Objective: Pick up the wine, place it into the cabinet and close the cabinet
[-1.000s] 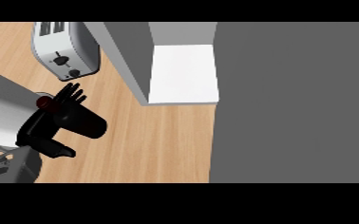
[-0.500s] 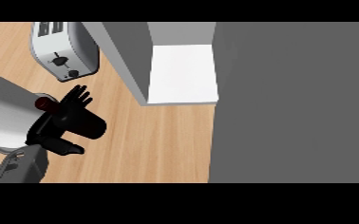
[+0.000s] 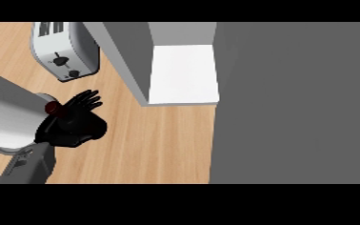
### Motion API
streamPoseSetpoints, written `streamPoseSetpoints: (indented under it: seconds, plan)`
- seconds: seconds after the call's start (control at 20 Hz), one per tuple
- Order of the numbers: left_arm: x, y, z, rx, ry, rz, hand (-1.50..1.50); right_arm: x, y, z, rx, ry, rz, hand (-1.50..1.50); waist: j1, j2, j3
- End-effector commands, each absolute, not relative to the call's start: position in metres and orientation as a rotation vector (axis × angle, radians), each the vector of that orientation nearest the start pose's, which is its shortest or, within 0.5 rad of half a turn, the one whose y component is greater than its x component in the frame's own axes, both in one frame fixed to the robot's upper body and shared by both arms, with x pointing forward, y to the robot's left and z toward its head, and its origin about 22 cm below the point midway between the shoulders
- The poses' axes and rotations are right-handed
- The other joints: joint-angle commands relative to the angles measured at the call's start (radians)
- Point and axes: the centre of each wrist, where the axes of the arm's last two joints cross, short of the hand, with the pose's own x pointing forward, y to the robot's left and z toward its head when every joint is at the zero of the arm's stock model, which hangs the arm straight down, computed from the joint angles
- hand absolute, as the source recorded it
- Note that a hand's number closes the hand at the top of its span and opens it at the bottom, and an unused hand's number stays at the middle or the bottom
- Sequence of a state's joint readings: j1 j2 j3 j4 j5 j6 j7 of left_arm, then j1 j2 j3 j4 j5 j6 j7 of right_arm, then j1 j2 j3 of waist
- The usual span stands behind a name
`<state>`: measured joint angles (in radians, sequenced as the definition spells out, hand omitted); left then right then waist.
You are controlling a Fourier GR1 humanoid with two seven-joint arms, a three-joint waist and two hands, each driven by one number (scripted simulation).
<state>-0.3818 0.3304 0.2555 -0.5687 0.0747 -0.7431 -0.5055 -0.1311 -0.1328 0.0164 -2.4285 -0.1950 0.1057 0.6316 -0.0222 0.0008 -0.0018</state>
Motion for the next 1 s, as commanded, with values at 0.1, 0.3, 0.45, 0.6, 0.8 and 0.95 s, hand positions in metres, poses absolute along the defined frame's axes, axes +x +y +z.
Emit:
streamPoseSetpoints:
  seconds: [0.1, 0.3, 0.45, 0.6, 0.8, 0.95]
  plan:
    - [0.293, 0.358, -0.087, -0.715, -1.483, -0.165, 1.50, 0.135, -0.224, 0.220, 0.264, -1.931, 0.289, -1.50, -0.008, -0.001, -0.001]
    - [0.281, 0.352, -0.094, -0.708, -1.508, -0.235, 1.50, 0.140, -0.225, 0.208, 0.257, -1.948, 0.293, -1.50, -0.001, 0.000, 0.000]
    - [0.291, 0.342, -0.082, -0.638, -1.614, -0.373, 1.50, 0.146, -0.226, 0.215, 0.253, -1.944, 0.278, -1.50, -0.001, 0.000, -0.001]
    - [0.282, 0.328, -0.095, -0.532, -1.691, -0.288, 1.50, 0.136, -0.230, 0.217, 0.228, -1.933, 0.314, -1.50, 0.003, -0.002, 0.000]
    - [0.242, 0.331, -0.116, -0.189, -1.707, -0.005, 1.50, 0.145, -0.227, 0.213, 0.215, -1.938, 0.276, -1.50, 0.032, -0.011, 0.003]
    - [0.225, 0.321, -0.120, -0.052, -1.771, 0.086, 1.50, 0.137, -0.230, 0.210, 0.214, -1.915, 0.262, -1.50, 0.032, -0.013, 0.004]
